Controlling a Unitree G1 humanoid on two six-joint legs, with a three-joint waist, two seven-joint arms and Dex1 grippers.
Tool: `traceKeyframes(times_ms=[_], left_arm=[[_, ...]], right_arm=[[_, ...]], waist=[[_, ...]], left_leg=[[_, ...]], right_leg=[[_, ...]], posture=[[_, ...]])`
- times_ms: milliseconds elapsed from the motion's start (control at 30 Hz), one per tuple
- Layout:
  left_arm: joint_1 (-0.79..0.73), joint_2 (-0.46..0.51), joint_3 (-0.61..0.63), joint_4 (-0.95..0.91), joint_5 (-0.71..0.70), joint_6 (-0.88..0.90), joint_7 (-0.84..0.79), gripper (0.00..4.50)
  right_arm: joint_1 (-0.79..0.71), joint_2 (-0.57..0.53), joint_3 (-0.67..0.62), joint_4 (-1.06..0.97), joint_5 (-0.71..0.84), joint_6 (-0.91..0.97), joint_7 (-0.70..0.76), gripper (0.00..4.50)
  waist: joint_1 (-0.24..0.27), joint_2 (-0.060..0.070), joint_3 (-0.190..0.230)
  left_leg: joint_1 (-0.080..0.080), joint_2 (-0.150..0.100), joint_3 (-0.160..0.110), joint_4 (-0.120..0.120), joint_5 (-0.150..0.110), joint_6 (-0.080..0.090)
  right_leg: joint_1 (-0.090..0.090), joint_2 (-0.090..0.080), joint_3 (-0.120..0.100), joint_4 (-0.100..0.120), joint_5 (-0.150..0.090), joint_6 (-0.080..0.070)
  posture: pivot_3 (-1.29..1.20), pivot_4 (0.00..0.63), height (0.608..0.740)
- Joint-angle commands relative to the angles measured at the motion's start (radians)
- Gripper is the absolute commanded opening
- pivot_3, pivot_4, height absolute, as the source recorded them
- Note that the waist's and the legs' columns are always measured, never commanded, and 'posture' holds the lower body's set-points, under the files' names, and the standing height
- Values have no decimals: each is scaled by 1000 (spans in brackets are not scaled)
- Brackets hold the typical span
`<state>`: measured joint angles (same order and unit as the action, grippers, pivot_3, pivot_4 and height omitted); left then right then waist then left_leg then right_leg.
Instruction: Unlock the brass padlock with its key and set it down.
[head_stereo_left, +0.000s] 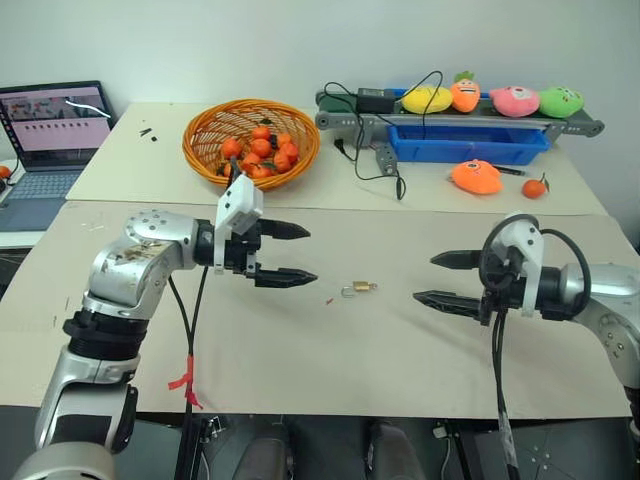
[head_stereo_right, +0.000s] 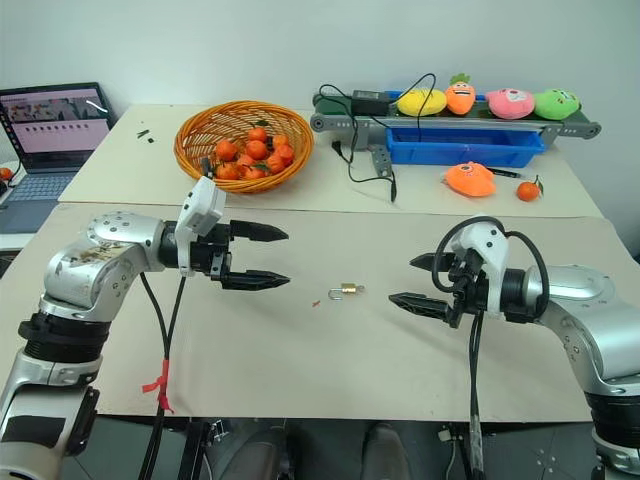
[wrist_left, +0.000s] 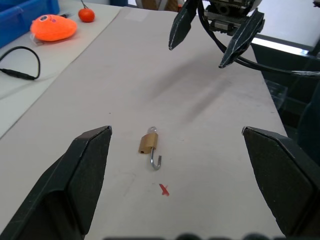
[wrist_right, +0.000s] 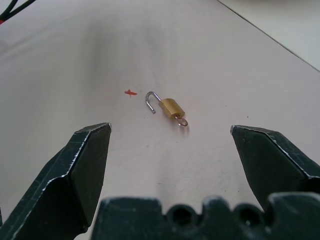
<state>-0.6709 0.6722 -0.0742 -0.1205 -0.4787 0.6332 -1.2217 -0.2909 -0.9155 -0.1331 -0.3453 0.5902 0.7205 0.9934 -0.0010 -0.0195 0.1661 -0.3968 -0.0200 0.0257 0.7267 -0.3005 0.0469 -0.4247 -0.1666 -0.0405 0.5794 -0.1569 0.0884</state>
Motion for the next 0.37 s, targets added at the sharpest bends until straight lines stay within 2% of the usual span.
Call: traceKeyframes(times_ms=[33, 367], left_arm=[[6, 12, 36, -51, -26, 1, 26, 4451], [50, 4, 63, -92, -31, 8, 135, 4451]], right_arm=[[-30, -19, 33, -4, -58, -62, 10, 4500], [-128, 41, 70, 48, -75, -70, -10, 4500]], waist=[[0, 0, 0], [-2, 0, 0]], left_leg=[[0, 0, 0, 0, 0, 0], [0, 0, 0, 0, 0, 0]], right_leg=[[0, 0, 0, 0, 0, 0], [0, 0, 0, 0, 0, 0]], posture=[[0, 150, 740], [0, 150, 740]])
